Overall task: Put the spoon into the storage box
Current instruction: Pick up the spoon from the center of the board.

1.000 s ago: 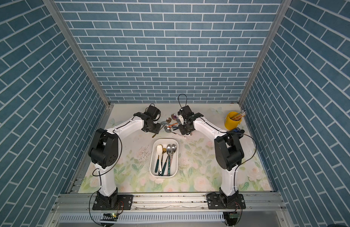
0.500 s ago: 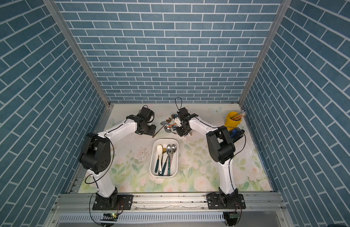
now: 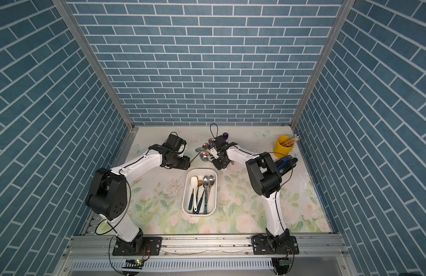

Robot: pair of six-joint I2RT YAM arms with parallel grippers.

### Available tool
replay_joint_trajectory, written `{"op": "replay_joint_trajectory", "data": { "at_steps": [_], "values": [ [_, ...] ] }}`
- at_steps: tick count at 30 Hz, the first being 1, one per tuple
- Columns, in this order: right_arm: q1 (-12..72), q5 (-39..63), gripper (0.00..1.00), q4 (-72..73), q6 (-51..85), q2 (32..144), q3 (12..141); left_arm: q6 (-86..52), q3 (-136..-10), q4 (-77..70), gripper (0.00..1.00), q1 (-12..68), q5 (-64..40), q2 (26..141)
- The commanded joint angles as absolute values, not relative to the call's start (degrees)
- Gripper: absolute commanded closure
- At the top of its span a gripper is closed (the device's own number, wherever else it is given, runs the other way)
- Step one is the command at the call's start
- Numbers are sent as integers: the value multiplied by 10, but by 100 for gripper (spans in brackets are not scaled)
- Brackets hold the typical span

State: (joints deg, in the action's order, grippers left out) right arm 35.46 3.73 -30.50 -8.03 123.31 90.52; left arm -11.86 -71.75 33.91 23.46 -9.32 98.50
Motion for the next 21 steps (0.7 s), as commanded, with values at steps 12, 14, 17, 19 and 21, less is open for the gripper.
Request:
{"op": "replay_joint_trajectory", "data": {
  "at_steps": [12, 14, 17, 19, 21],
  "values": [
    [396, 14, 85, -307, -135, 1247, 888, -123, -693, 344, 41, 234, -125, 956],
    [398, 15, 89, -302, -137, 1240, 887, -125, -692, 342, 41, 235, -131, 954],
    [399, 12, 92, -301, -135, 1231, 892, -127, -689, 341, 41, 234, -139, 952],
    [399, 9, 93, -299, -131, 1221, 896, -128, -684, 340, 41, 234, -145, 953],
    [399, 3, 94, -296, -123, 1209, 900, -127, -676, 340, 41, 234, -155, 951]
  ]
}}
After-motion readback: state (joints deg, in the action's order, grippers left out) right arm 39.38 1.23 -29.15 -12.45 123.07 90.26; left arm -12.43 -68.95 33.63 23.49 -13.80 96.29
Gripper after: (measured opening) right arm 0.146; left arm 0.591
